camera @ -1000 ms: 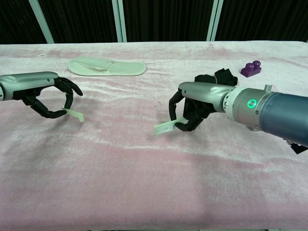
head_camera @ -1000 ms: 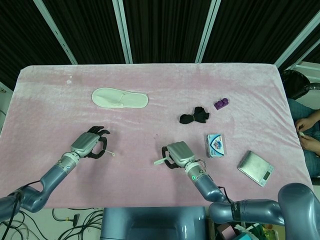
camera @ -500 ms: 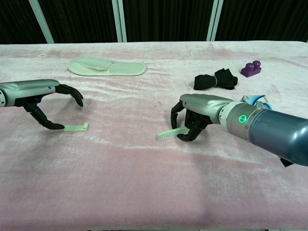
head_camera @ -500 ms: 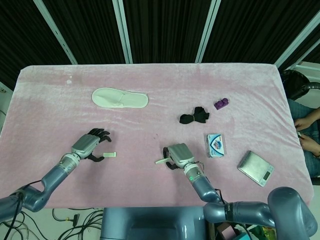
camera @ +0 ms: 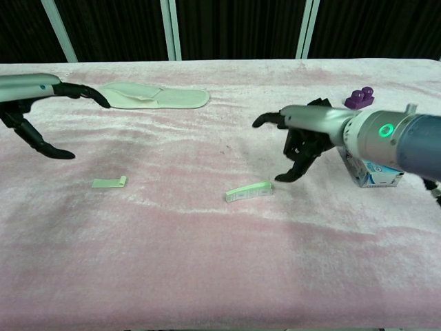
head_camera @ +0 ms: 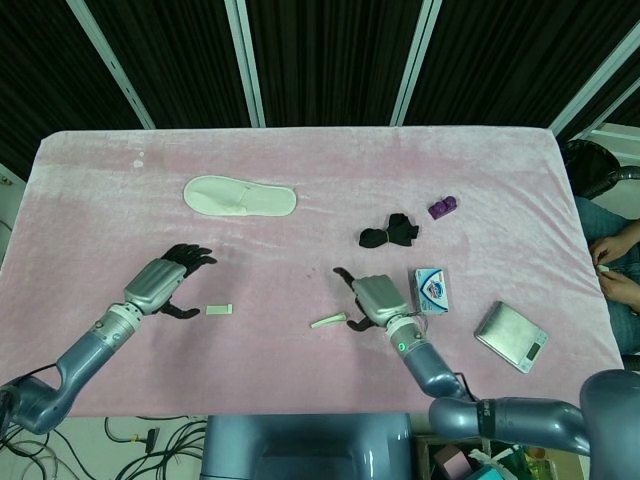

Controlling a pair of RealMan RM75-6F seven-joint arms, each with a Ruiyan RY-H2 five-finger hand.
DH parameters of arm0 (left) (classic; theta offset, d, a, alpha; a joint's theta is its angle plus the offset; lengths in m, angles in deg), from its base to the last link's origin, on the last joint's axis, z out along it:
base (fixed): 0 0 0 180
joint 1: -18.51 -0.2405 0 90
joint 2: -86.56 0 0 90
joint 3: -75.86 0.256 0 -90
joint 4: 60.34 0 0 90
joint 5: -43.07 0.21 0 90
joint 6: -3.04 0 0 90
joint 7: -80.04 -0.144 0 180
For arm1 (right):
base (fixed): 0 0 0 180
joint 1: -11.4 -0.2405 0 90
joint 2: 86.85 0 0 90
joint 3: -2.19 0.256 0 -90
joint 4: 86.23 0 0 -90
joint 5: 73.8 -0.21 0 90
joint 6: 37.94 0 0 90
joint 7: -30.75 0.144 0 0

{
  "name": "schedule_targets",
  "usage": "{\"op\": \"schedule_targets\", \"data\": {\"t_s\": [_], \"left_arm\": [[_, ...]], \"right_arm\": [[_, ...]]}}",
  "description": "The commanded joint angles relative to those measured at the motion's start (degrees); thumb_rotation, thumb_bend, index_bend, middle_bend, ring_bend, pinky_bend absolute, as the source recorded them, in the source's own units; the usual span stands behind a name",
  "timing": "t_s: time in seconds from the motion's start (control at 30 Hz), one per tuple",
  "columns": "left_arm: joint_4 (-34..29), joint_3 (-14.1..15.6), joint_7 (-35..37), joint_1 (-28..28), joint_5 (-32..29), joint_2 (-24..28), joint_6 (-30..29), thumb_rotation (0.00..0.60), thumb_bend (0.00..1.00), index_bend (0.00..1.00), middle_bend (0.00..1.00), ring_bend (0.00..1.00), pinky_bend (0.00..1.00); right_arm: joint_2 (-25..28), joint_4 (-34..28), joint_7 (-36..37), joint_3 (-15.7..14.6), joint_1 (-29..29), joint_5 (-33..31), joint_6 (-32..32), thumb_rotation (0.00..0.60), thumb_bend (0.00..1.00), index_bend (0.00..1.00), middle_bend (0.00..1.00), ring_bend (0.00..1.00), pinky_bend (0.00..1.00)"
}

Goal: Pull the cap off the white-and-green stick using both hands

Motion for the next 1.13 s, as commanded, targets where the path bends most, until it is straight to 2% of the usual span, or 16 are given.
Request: {"op": "schedule_targets", "data": {"t_s": [0.03,0.1,0.13,0.17,0.27,0.4,0.43,0.6,0.77,0.87,1.13], "left_arm": [[-5.4,0.1,-1.8,-3.3,1.5,5.2,-5.9,0.600,0.19,0.15,0.07,0.00,0.00],[-7.2,0.4,-2.9,-4.9,1.8,7.2,-8.4,0.600,0.19,0.15,0.07,0.00,0.00],[-8.0,0.6,-3.7,-5.8,1.9,8.1,-9.6,0.600,0.19,0.15,0.07,0.00,0.00],[-8.9,1.4,-6.6,-8.4,2.0,9.9,-13.3,0.600,0.18,0.15,0.07,0.00,0.00],[-10.5,2.3,-10.9,-11.7,1.5,10.9,-17.1,0.600,0.16,0.15,0.07,0.00,0.00],[-11.0,2.1,-13.0,-14.3,-0.4,10.9,-19.8,0.600,0.15,0.15,0.06,0.00,0.00],[-11.1,2.1,-13.8,-15.5,-1.1,10.8,-21.1,0.600,0.15,0.15,0.05,0.00,0.00],[-10.9,3.0,-15.1,-21.4,-2.1,9.8,-27.7,0.600,0.12,0.13,0.00,0.00,0.00],[-9.7,3.6,-13.0,-25.6,-1.9,9.2,-31.8,0.600,0.11,0.12,0.00,0.00,0.00],[-9.0,3.4,-11.0,-27.5,-1.4,9.1,-34.0,0.600,0.11,0.10,0.00,0.00,0.00],[-11.0,3.3,-15.7,-29.7,-1.9,9.6,-34.9,0.600,0.11,0.10,0.00,0.00,0.00]], "right_arm": [[9.9,-5.8,3.8,2.1,3.4,1.0,1.6,0.600,0.19,0.08,0.71,0.74,0.86],[13.4,-6.8,5.7,2.5,5.2,2.0,2.9,0.600,0.19,0.08,0.60,0.66,0.76],[15.1,-7.1,6.5,2.5,6.1,2.5,3.5,0.600,0.19,0.08,0.53,0.60,0.68],[18.8,-7.4,8.1,2.3,8.7,3.5,5.8,0.600,0.19,0.08,0.45,0.54,0.59],[22.9,-8.2,12.4,1.4,12.5,8.0,7.5,0.600,0.19,0.08,0.29,0.38,0.37],[23.5,-6.3,20.4,0.4,17.5,16.0,11.9,0.600,0.19,0.05,0.17,0.28,0.25],[22.9,-4.5,23.4,-0.6,19.6,20.2,14.4,0.600,0.19,0.04,0.14,0.25,0.22],[20.1,3.5,26.2,-5.9,26.9,31.4,24.2,0.600,0.16,0.02,0.10,0.20,0.18],[18.7,6.4,31.2,-8.9,32.1,33.9,27.1,0.600,0.17,0.00,0.09,0.19,0.18],[16.7,9.2,27.8,-10.5,34.9,35.7,30.0,0.600,0.17,0.00,0.10,0.19,0.18],[14.7,10.5,24.2,-9.5,36.9,36.0,31.4,0.600,0.18,0.00,0.10,0.19,0.18]]}}
